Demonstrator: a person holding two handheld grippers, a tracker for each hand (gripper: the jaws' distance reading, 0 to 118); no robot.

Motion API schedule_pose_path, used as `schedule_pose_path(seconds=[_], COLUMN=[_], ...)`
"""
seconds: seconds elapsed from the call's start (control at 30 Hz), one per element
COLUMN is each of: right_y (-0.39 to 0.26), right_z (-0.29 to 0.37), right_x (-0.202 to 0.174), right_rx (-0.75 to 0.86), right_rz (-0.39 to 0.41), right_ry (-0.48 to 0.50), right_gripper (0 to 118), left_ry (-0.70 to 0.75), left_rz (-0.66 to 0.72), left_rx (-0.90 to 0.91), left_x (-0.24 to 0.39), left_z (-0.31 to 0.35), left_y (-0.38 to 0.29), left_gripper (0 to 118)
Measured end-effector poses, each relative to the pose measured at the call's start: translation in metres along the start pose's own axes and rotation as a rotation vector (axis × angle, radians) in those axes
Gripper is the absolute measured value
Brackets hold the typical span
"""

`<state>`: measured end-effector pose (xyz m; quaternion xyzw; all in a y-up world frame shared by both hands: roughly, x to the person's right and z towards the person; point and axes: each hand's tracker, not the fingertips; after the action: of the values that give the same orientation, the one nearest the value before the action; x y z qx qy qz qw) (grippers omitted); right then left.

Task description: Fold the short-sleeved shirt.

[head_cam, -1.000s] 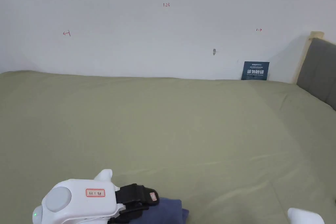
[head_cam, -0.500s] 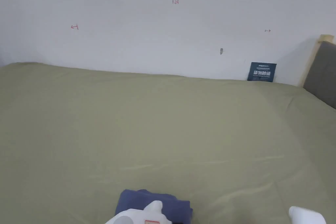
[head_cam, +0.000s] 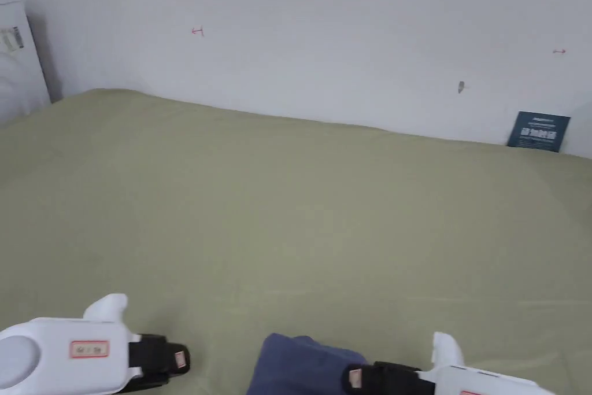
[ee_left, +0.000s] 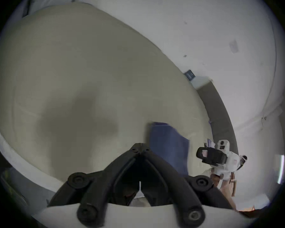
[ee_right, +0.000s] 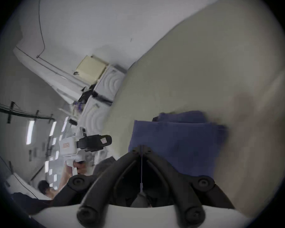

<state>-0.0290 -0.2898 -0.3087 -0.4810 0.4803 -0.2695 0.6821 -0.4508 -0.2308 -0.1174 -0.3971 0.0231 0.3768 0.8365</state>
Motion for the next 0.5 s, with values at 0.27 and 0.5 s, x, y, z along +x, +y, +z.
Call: schedule_pose_path(seconds=[0.27,0.5], right_y=[-0.008,-0.01], right_z=[-0.043,-0.011], right_x=[0.073,0.088], right_rx=[-0.158,-0.132], right_rz=[-0.218,-0.186], right_ry=[0.118,0.073], right_gripper=[1,1], left_ry=[-0.225,-0.389], left_rz=[0.119,0.104], left_rx=[-0.084,-0.205], left_x=[-0.03,-0.021], left_z=[-0.03,-0.085], left_y=[-0.015,-0.018], left_gripper=[0,62])
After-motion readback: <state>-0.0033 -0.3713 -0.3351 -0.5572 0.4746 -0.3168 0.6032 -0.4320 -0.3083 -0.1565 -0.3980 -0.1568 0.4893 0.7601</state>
